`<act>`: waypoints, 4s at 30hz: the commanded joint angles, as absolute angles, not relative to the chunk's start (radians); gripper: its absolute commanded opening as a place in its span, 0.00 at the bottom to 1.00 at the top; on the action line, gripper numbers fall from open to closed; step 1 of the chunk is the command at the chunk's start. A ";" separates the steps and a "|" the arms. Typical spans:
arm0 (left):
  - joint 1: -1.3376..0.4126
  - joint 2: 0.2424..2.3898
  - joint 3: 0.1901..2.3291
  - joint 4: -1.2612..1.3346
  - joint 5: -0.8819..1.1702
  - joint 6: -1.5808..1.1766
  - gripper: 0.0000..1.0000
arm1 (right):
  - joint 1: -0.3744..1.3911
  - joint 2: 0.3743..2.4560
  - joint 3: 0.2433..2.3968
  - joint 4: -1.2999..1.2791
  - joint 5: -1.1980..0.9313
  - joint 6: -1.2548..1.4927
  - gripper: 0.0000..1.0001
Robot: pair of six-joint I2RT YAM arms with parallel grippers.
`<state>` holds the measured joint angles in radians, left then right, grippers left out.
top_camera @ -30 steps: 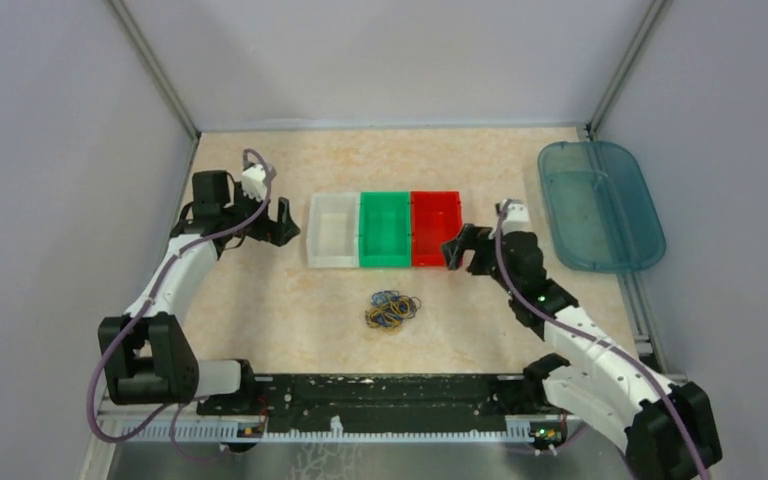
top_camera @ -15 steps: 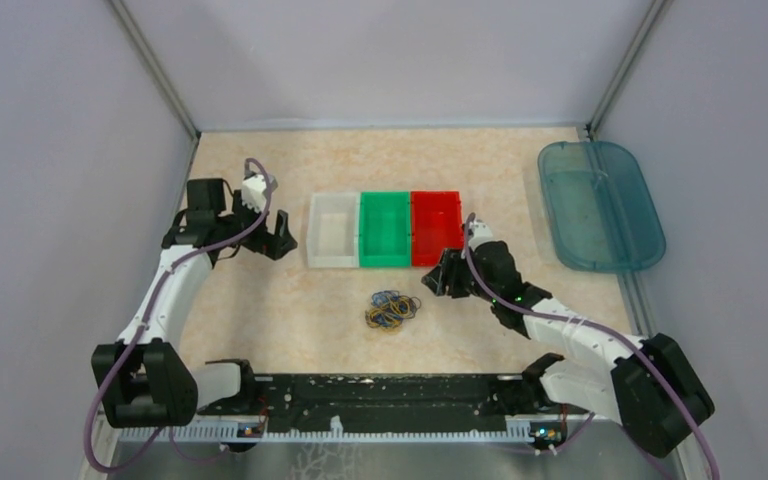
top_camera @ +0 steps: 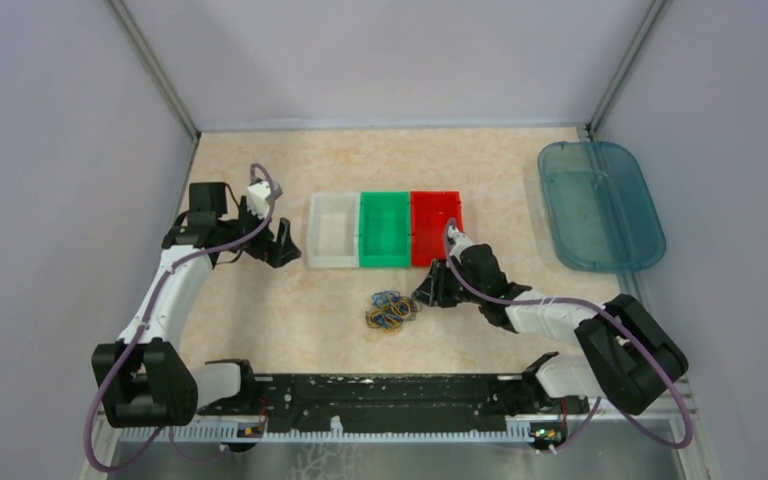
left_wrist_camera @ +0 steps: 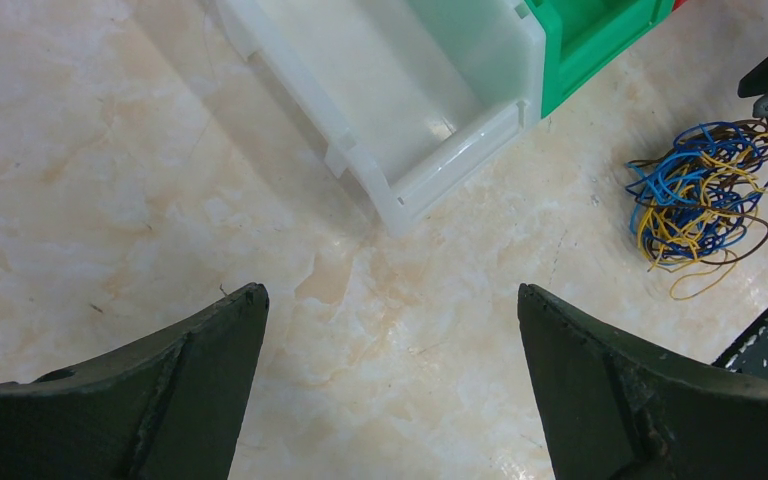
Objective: Untangle the cables
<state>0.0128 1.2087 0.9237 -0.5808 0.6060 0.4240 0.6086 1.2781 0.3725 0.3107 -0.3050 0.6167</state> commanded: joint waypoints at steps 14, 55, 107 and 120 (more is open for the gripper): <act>0.017 1.198 0.948 -0.615 0.653 0.467 1.00 | 0.621 1.148 0.321 0.333 -0.352 0.660 0.33; 0.015 1.187 0.946 -0.648 0.667 0.495 1.00 | 0.729 1.261 0.366 0.439 -0.071 0.585 0.34; -0.029 1.096 0.997 -0.813 0.799 0.575 1.00 | 0.891 1.064 0.544 0.043 0.147 0.444 0.50; -0.030 1.102 1.000 -0.813 0.802 0.582 1.00 | 0.827 1.121 0.451 0.093 0.103 0.452 0.32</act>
<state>-0.0238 1.1088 1.0035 -0.8040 0.7750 0.5552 0.8276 1.1282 0.4641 0.0383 0.1242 0.4637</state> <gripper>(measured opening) 0.998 0.323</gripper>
